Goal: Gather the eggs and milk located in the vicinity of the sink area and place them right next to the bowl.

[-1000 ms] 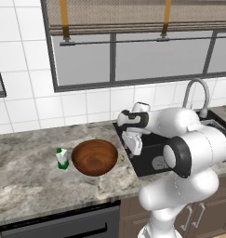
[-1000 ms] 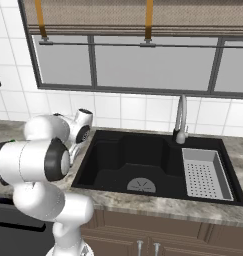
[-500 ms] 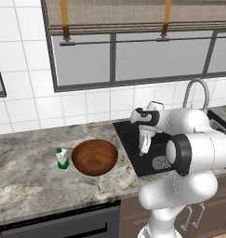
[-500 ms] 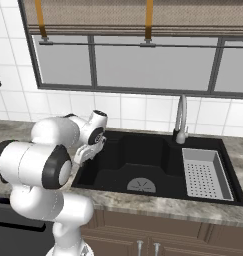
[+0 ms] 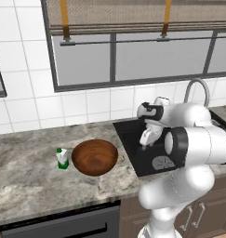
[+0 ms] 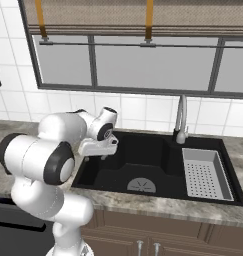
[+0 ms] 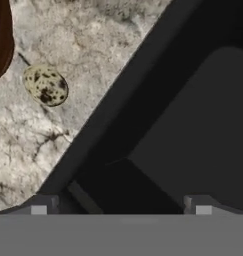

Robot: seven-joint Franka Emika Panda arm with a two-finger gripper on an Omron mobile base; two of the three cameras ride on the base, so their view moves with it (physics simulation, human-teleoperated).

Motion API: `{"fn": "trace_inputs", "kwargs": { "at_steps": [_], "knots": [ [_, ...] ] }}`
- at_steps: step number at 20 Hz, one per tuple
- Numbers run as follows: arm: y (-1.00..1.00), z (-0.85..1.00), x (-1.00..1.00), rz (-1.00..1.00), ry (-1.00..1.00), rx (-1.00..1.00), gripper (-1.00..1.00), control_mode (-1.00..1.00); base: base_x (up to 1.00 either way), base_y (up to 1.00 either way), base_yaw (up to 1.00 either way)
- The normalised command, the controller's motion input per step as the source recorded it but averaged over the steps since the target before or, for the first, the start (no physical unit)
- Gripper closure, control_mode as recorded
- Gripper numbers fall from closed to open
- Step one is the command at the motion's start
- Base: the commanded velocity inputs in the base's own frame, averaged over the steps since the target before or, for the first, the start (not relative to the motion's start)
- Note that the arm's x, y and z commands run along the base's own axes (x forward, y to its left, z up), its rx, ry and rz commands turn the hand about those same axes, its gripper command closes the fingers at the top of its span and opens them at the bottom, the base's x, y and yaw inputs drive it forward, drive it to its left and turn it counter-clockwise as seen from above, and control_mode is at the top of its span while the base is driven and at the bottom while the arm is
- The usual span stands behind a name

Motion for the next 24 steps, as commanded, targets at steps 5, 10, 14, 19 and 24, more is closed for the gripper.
{"fn": "trace_inputs", "kwargs": {
  "at_steps": [5, 10, 14, 19, 24],
  "knots": [
    [-0.29, 0.11, 0.00, -0.53, 0.11, -0.06, -1.00, -1.00, 0.00, 0.00, 0.00],
    [-0.13, 0.03, -0.07, -0.49, 0.03, -0.09, -1.00, -1.00, 0.00, 0.00, 0.00],
    [-0.02, 0.01, -0.40, -0.34, -0.02, -0.20, -1.00, -1.00, 0.00, 0.00, 0.00],
    [0.01, 0.33, -0.49, -0.14, -0.14, -0.25, -1.00, -1.00, 0.00, 0.00, 0.00],
    [0.04, 0.85, -0.47, -0.03, -0.18, -0.13, -1.00, -1.00, 0.00, 0.00, 0.00]
  ]
}}
